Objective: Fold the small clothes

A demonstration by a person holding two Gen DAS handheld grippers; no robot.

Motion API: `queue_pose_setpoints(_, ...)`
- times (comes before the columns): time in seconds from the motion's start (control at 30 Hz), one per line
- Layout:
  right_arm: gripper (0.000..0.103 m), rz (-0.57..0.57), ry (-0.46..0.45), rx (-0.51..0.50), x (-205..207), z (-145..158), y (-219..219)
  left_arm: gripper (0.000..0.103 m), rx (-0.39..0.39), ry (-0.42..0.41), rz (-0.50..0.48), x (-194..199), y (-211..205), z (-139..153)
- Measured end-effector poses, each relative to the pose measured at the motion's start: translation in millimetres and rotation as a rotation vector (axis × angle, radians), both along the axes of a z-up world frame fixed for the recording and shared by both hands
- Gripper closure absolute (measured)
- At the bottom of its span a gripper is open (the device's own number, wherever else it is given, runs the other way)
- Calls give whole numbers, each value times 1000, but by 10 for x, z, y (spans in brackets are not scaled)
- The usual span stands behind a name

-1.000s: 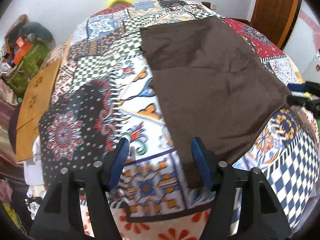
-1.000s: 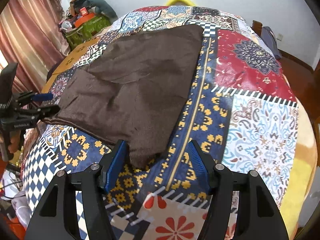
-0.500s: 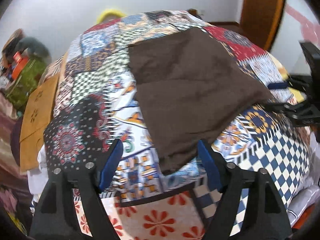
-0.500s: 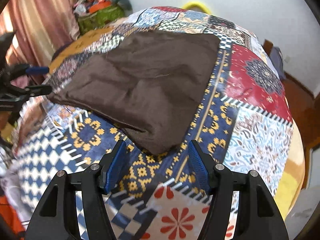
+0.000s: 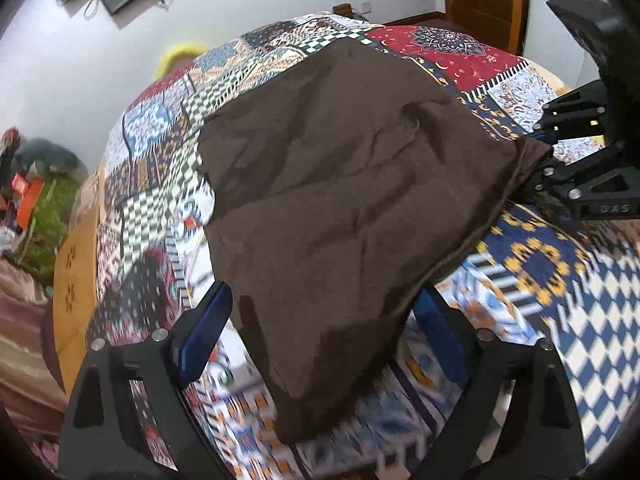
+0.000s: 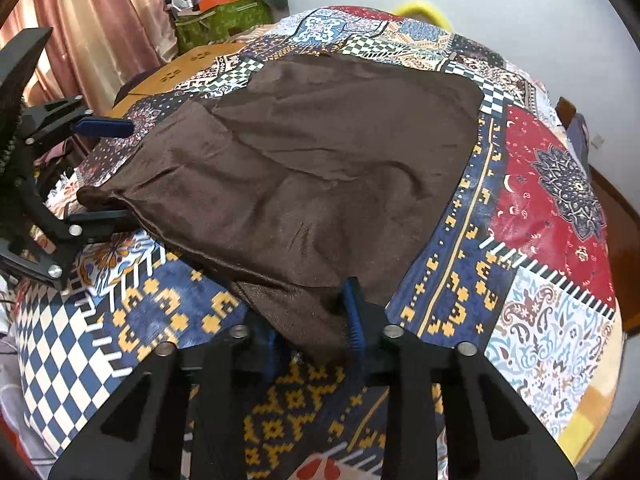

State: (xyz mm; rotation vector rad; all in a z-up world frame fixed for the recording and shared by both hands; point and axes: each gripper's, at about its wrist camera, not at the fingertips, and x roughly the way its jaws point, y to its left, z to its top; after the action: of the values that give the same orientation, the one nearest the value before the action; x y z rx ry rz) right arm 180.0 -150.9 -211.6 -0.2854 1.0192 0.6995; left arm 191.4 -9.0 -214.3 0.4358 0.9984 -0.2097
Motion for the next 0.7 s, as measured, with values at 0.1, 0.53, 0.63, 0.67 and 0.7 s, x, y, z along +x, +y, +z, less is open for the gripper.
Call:
queue_pose_setpoints(0.1, 84, 6, 21, 14, 32, 8, -4, 11, 69, -39, -10, 123, 5, -41)
queue_pose_setpoints(0.53, 93, -16, 73, 135, 68, 125, -153, 90, 56, 4, -50, 393, 45, -86)
queue_pose_setpoints(0.63, 94, 4, 74, 148, 40, 231, -183, 92, -12, 53, -59, 334, 124, 21)
queue_pose_setpoints(0.67, 94, 14, 73, 148, 23, 269, -191, 92, -30, 65, -68, 305, 135, 57)
queue_pose_setpoints(0.7, 94, 26, 70, 147, 3, 311, -203, 93, -55, 84, -85, 252, 155, 107)
